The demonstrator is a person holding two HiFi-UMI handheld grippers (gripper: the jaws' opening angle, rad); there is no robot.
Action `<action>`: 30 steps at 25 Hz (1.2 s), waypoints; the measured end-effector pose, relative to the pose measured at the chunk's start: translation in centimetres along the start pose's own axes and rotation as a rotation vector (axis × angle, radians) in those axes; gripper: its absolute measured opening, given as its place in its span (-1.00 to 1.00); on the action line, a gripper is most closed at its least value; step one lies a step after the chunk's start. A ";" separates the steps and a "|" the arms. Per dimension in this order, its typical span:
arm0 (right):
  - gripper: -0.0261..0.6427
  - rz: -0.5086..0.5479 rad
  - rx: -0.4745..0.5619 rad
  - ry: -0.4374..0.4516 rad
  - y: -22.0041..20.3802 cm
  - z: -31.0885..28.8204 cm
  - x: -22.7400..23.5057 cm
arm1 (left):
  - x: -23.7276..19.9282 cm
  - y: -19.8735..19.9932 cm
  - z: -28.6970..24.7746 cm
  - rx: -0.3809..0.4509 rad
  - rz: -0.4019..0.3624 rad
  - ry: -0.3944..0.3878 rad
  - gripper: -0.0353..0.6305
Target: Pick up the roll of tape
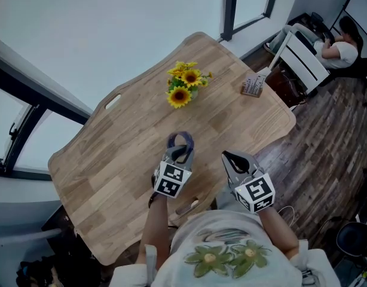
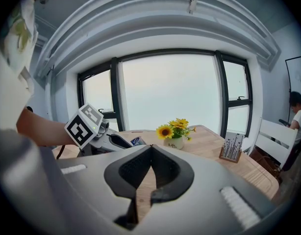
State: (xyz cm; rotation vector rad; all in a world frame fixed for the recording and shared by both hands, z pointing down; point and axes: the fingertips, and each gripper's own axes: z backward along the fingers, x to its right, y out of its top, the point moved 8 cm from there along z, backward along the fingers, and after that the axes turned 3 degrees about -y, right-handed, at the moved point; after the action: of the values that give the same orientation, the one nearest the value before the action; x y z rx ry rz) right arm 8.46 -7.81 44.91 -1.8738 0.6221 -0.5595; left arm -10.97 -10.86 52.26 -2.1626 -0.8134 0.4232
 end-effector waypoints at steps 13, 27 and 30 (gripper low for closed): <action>-0.93 0.013 0.008 0.023 0.2 0.0 -1.2 | 1.3 1.7 2.8 0.126 0.022 -0.018 -0.70; -0.93 0.037 0.009 0.054 0.9 -0.4 -3.1 | 2.0 3.0 5.9 0.244 0.074 -0.052 -0.70; -0.93 0.044 0.013 0.065 1.1 -0.5 -3.5 | 2.2 3.1 6.4 0.266 0.088 -0.054 -0.70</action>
State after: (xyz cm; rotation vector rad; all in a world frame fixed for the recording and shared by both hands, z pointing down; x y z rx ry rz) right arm 5.36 -6.25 43.72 -1.8316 0.6988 -0.5959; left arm -11.45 -7.45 45.71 -1.9509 -0.6528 0.6019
